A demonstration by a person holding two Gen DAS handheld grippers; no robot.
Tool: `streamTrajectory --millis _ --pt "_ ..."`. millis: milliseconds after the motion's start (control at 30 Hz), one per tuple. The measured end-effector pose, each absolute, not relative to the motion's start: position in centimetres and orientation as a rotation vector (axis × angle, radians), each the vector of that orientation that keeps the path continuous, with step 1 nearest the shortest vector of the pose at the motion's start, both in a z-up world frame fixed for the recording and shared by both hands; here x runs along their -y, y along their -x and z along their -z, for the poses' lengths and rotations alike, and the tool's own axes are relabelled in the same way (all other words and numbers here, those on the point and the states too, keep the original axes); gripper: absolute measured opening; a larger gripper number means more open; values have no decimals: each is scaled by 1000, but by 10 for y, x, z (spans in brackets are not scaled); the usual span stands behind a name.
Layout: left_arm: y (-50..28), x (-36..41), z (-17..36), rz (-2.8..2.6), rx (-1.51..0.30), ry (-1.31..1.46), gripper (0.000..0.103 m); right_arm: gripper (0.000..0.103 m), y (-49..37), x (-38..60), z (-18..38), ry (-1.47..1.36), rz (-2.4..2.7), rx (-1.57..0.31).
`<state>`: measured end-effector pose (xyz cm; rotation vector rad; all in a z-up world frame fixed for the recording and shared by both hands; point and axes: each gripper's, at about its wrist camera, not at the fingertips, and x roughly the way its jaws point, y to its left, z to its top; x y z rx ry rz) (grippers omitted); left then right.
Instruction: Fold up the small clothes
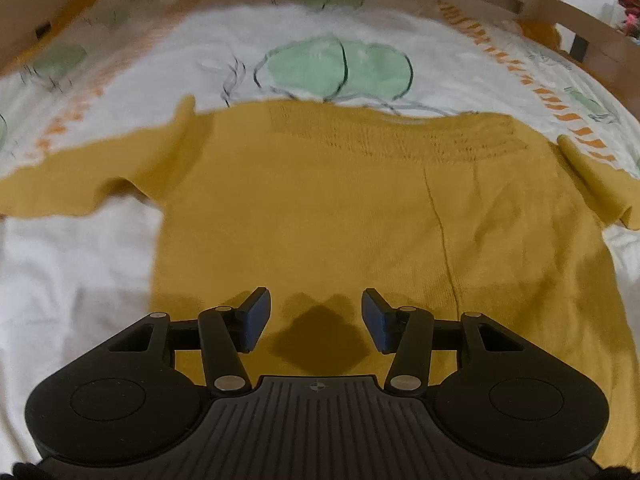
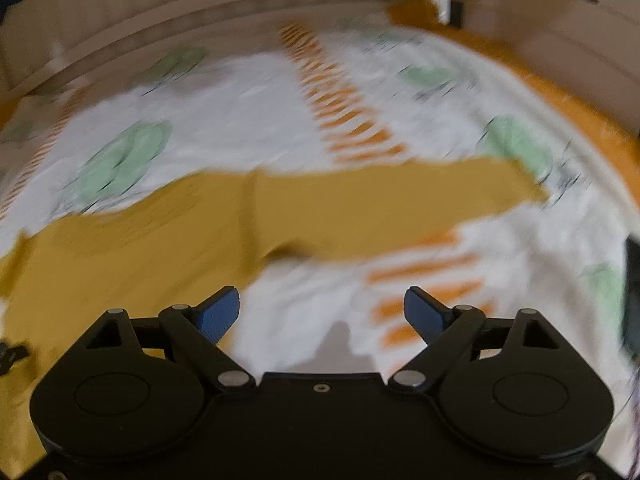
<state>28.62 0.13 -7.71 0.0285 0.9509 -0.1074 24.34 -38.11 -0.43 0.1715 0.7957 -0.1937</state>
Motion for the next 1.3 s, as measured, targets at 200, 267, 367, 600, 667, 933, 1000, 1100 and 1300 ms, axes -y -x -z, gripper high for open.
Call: streamTrajectory --millis 200,267,367,600,667,933,1000,1100,1300 --pt "-291 10 94 101 -953 -96 50 89 -289 449 4 -102 306 -774" --pt "-287 15 95 97 -928 -128 50 88 -302 474 8 -107 346 -786" --pt "-282 18 99 92 -894 -142 51 75 -320 516 18 -174 408 -821" --pt "-288 15 98 106 -913 -124 53 70 -334 590 37 -372 532 -826" --pt "-291 13 98 113 -927 -105 54 70 -335 600 40 -385 555 -818" --pt "-291 12 98 122 -934 -89 55 70 -354 617 68 -427 602 -846" --pt "-292 12 98 121 -937 -83 55 69 -355 619 76 -451 604 -848" --pt "-295 12 96 122 -944 -75 55 56 -351 622 82 -494 587 -820" --pt "-297 9 89 155 -965 -52 54 6 -352 606 59 -473 496 -753"
